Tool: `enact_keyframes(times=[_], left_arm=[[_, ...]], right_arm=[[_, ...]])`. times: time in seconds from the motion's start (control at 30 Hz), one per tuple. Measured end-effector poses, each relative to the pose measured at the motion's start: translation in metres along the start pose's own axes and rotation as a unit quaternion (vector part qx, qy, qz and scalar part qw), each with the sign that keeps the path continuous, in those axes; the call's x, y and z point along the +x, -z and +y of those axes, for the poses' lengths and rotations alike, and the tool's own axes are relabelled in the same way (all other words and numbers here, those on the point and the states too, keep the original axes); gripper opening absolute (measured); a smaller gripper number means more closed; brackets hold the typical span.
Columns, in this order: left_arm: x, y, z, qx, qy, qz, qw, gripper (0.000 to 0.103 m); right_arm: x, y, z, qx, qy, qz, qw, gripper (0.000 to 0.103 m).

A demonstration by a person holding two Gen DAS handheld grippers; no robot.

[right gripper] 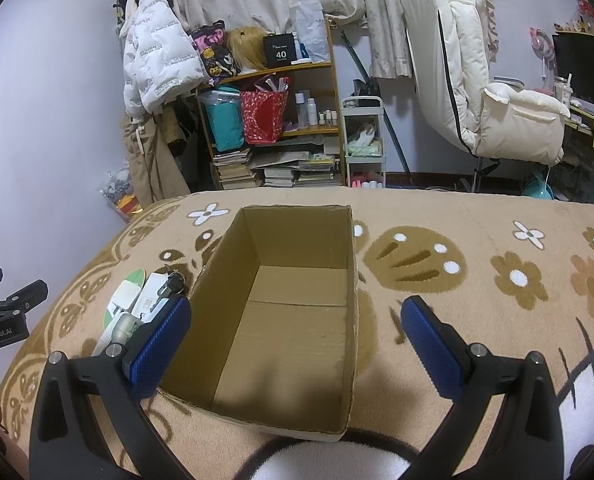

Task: Organize rigid objects

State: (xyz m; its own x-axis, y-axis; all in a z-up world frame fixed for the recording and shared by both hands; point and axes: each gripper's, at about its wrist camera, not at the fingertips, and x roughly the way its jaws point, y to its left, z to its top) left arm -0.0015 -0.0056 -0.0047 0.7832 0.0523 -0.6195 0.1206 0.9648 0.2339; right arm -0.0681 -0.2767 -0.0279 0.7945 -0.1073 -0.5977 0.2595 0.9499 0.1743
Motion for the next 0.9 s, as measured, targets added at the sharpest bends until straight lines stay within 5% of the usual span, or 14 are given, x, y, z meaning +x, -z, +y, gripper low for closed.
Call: enact_keyframes(times=[0.9], left_arm=[[0.0020, 0.0019, -0.0022, 0.003, 0.001, 0.006, 1.0000, 0.103]], right_arm=[[0.0021, 0.0008, 0.0005, -0.003, 0.003, 0.006, 1.000, 0.103]])
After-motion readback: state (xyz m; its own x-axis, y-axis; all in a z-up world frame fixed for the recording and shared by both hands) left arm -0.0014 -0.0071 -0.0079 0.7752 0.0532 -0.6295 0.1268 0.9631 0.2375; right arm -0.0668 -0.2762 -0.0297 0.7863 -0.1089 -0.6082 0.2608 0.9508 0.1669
